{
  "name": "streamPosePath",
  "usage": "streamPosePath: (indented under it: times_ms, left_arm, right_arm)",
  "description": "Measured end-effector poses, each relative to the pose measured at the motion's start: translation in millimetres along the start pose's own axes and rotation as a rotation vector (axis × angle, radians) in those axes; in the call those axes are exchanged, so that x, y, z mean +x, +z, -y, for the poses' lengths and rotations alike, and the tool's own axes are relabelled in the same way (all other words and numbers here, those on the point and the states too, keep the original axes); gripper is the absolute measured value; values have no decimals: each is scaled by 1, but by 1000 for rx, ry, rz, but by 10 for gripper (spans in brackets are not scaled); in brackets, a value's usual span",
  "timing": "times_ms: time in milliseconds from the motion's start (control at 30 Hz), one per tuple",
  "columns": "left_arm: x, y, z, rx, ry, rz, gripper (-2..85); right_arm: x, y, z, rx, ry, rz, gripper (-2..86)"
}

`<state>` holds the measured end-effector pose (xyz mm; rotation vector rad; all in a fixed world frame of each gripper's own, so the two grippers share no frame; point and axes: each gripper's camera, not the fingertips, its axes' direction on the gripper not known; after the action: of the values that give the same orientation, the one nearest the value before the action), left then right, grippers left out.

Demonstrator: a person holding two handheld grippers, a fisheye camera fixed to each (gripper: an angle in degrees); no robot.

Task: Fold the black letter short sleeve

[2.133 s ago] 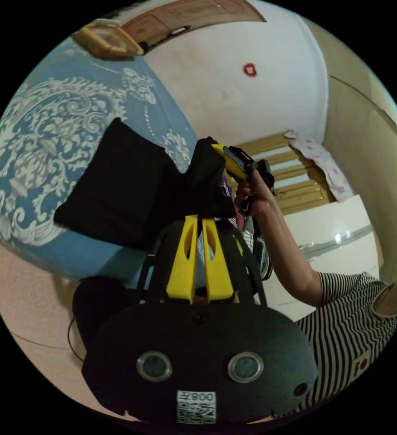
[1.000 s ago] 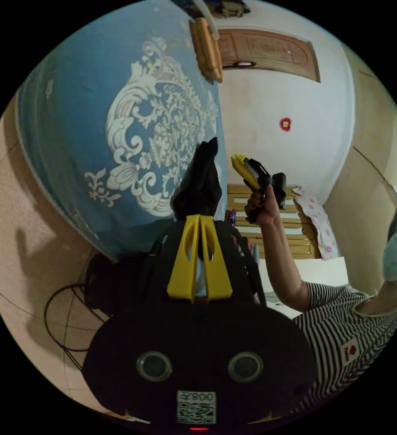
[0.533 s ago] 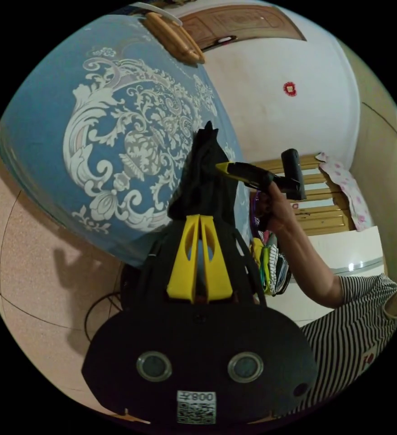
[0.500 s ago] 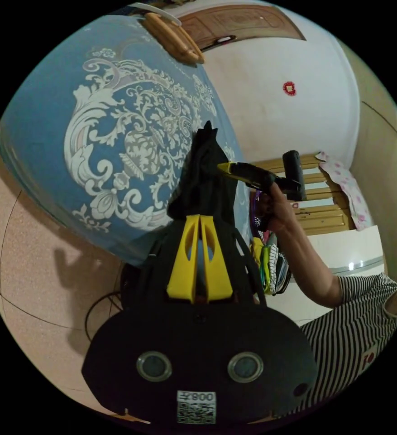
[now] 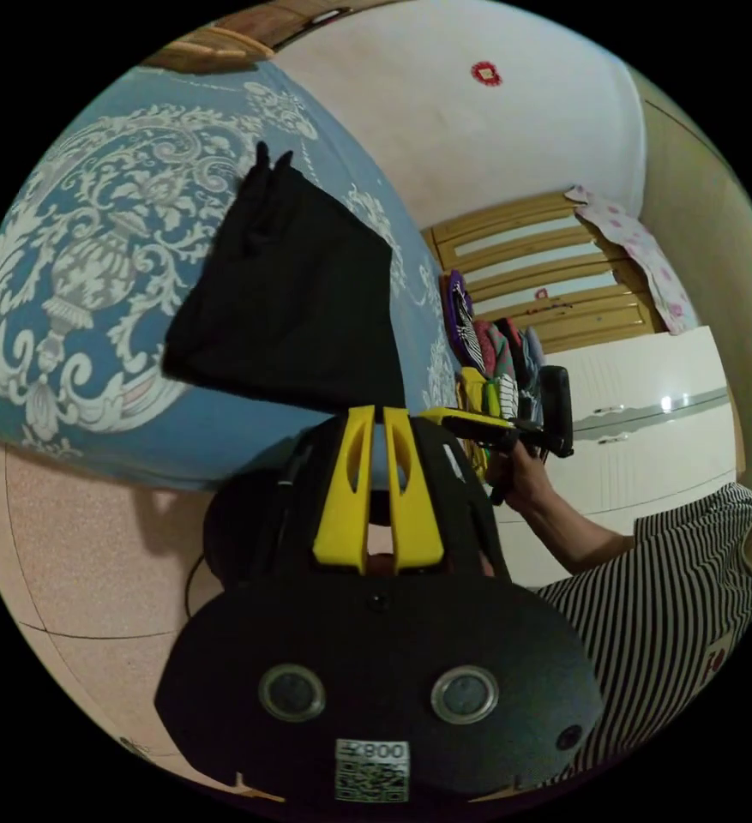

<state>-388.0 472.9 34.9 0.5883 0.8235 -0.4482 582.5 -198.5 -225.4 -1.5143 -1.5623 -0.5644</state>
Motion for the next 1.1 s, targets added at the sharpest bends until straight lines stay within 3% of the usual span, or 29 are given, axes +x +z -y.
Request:
streamPosePath:
  times_ms: [267,433,633,1100]
  left_arm:
    - [32,53,21,-145,95,23,70]
    - [22,101,29,-257,-73,-1,68]
    - [4,113,25,-175,-231,-112,31]
    - [5,104,26,-94,-219,-211,13]
  right_arm:
    - [76,19,-31,46,203,278,67]
    - [134,28,-56,77,354,450,73]
    - [182,39,-75,85,416,583,79]
    - [249,58,-98,108,477,877,86]
